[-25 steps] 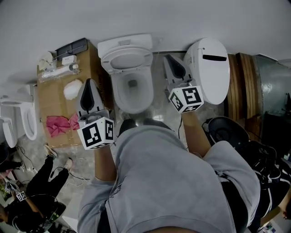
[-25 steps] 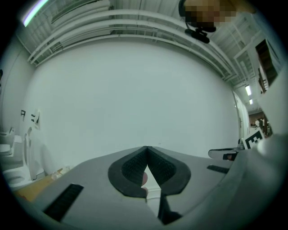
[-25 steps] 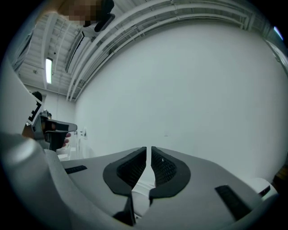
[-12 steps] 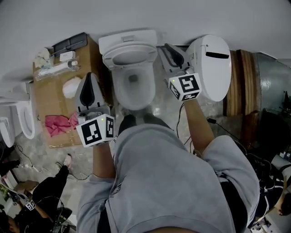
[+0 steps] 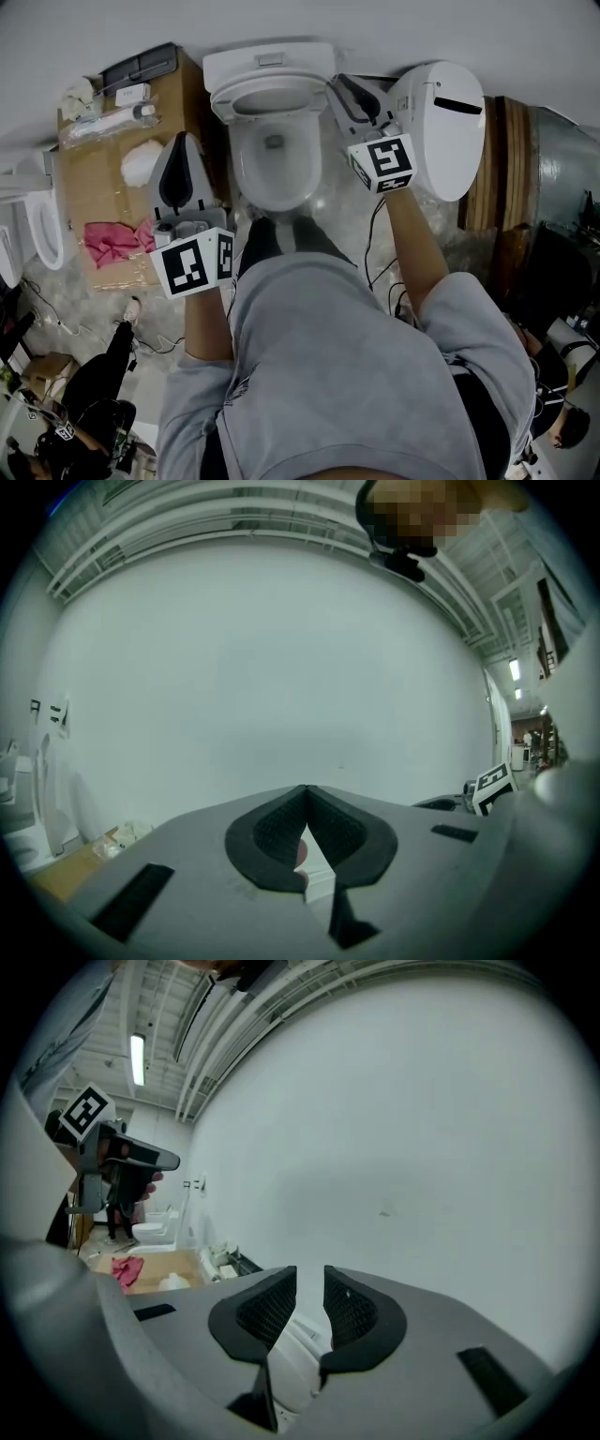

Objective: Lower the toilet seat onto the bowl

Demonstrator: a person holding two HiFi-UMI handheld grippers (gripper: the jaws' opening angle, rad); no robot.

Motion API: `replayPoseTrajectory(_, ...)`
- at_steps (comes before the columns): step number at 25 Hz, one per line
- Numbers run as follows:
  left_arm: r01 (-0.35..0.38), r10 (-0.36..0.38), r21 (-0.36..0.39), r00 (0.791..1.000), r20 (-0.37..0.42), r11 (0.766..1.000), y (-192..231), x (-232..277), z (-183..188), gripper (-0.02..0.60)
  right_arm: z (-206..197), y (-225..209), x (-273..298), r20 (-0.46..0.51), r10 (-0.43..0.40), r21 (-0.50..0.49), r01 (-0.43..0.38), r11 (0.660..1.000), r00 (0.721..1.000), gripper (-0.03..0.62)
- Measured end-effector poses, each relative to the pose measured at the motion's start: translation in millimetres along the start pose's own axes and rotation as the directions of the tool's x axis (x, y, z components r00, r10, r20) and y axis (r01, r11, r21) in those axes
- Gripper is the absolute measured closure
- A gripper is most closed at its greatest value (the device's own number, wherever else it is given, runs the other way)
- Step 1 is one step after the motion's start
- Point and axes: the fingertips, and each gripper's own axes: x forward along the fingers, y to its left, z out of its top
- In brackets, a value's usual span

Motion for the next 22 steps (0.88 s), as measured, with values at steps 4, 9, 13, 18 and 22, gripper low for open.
replayPoseTrajectory(4, 0.017, -0.017, 0.008, 1.0, -0.004, 1.0, 1.1, 10.3, -6.5, 0.581, -9.1, 1.0, 17.7, -0.013, 0.019, -0.027, -0.019, 0.999, 1.0, 0.53)
replayPoseTrajectory(9, 0.02, -0.02, 0.001, 1.0, -0.023, 1.0, 2.5, 16.0, -17.5, 0.581, -20.1, 5.0, 32.4, -0.035, 0.043, -0.061, -0.045, 0.997, 0.998, 0.525)
replayPoseTrajectory(13, 0.013, -0.014, -0.007, 0.999, -0.039, 1.0, 4.2, 18.0, -26.4, 0.581, -33.7, 10.0, 43.9, -0.069, 0.071, -0.086, -0.077, 0.993, 0.995, 0.519)
replayPoseTrajectory(18, 0.005, -0.005, -0.01, 0.999, -0.053, 1.0, 8.3, 21.0, -32.4, 0.581, -48.7, 14.1, 61.1, -0.109, 0.104, -0.114, -0.117, 0.987, 0.989, 0.511)
replayPoseTrajectory(22, -0.006, 0.005, -0.012, 0.998, -0.062, 1.0, 13.3, 21.3, -38.5, 0.581, -63.1, 21.4, 74.0, -0.142, 0.132, -0.14, -0.152, 0.979, 0.981, 0.507)
